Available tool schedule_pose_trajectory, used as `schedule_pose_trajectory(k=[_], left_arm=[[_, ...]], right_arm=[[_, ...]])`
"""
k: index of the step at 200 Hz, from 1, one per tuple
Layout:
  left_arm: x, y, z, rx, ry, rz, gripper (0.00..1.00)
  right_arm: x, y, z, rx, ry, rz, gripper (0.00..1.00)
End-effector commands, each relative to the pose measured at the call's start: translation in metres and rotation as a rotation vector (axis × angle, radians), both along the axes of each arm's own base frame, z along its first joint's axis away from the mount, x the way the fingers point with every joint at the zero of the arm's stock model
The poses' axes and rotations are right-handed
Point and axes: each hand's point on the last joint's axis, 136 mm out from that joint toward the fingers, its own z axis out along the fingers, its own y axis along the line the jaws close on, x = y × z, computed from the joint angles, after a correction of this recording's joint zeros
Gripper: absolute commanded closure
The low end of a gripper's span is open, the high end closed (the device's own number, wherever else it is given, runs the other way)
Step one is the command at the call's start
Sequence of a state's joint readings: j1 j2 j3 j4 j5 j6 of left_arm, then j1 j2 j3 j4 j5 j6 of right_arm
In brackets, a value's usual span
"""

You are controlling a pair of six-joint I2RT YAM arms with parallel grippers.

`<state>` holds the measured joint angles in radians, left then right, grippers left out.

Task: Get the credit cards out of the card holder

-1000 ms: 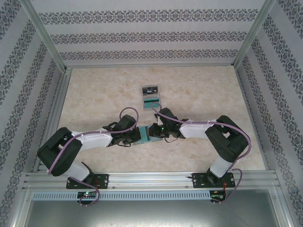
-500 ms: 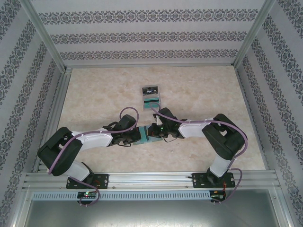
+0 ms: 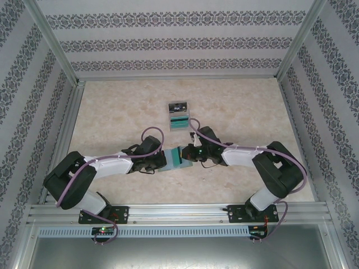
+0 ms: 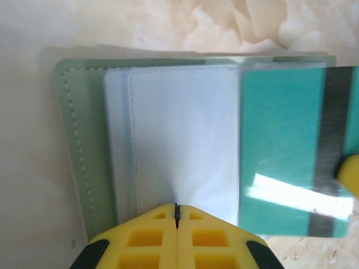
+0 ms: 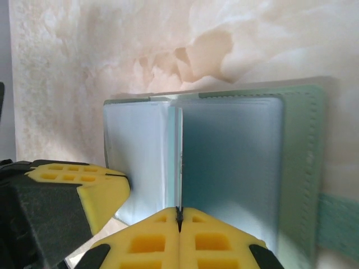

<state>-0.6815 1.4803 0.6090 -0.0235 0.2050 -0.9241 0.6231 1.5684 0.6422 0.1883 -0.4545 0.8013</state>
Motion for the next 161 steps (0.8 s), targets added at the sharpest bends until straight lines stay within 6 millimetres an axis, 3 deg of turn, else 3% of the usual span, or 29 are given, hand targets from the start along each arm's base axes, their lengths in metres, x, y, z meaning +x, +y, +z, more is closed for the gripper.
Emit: schedule_pose_trajectory(k=[1,20,54,64,81,100,117,133,161], left_arm=[[-0.010,0.011,0.000,0.051,0.012,-0.002,1.00],[-0.008,0.008,0.017,0.015,-0.023,-0.001,1.00],[-0.001,0.011,0.065,-0.033,-0.150,0.003,0.96],[-0.001,0.014,0.081,-0.048,-0.196,0.009,0.85],[-0.002,0.026,0.105,-0.063,-0.276,0.043,0.54],[-0.009,0.042,0.125,-0.092,-0.357,0.084,0.37],[-0.017,0.057,0.134,-0.102,-0.402,0.114,0.13],[-0.024,0.069,0.139,-0.111,-0.438,0.135,0.01],[-0.034,0.081,0.139,-0.130,-0.478,0.151,0.00]], right_arm=[[-0.005,-0.012,0.013,-0.008,-0.034,0.012,1.00],[-0.007,-0.020,0.034,-0.031,-0.097,0.020,1.00],[0.002,-0.040,0.081,-0.126,-0.283,0.012,1.00],[0.007,-0.044,0.095,-0.158,-0.349,0.011,1.00],[0.016,-0.047,0.116,-0.225,-0.482,0.040,1.00],[0.025,-0.045,0.133,-0.327,-0.653,0.108,1.00],[0.032,-0.039,0.144,-0.438,-0.826,0.202,1.00],[0.041,-0.035,0.149,-0.550,-0.949,0.292,1.00],[0.060,-0.028,0.149,-0.735,-1.053,0.456,1.00]])
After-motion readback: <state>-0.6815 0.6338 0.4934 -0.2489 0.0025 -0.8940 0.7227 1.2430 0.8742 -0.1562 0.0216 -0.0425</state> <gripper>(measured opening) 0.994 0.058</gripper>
